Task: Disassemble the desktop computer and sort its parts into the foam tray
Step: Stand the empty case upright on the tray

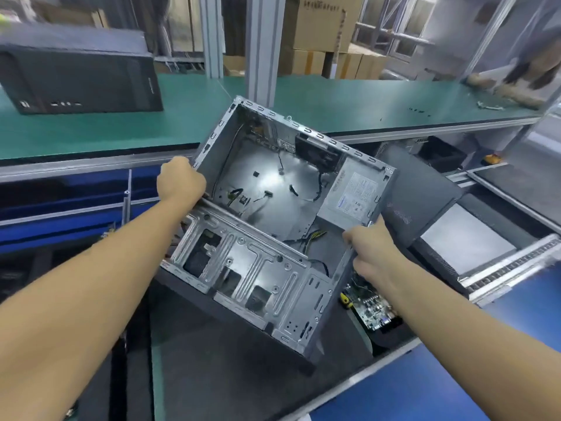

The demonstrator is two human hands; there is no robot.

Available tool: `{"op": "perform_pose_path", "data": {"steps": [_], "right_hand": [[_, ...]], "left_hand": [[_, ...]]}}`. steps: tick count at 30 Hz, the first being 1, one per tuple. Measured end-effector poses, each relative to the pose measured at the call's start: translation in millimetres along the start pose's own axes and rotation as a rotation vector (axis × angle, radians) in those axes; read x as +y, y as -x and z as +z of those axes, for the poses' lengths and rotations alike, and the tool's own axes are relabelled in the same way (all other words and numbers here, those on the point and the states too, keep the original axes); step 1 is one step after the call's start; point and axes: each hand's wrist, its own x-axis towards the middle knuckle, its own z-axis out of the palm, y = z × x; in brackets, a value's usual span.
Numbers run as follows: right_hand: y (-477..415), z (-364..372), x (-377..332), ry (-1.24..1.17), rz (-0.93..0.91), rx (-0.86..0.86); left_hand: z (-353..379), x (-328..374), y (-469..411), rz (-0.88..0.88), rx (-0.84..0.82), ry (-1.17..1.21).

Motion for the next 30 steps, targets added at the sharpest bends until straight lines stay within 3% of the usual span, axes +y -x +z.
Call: {"op": "perform_pose_path", "data": {"steps": [10,21,30], "right_hand": [[-101,20,-33,0.194,-0.305,-0.322],[-205,94,-41,0.215,-0.384,-0.579],[-244,115,3,0.384,-0.457,-0.697]], "left_hand": [[17,-15,8,-0.187,0.195,0.143],[27,-38,-24,-0.244,0.553,0.186],[77,-92,-3,-0.37,0.597,0.381]]}}
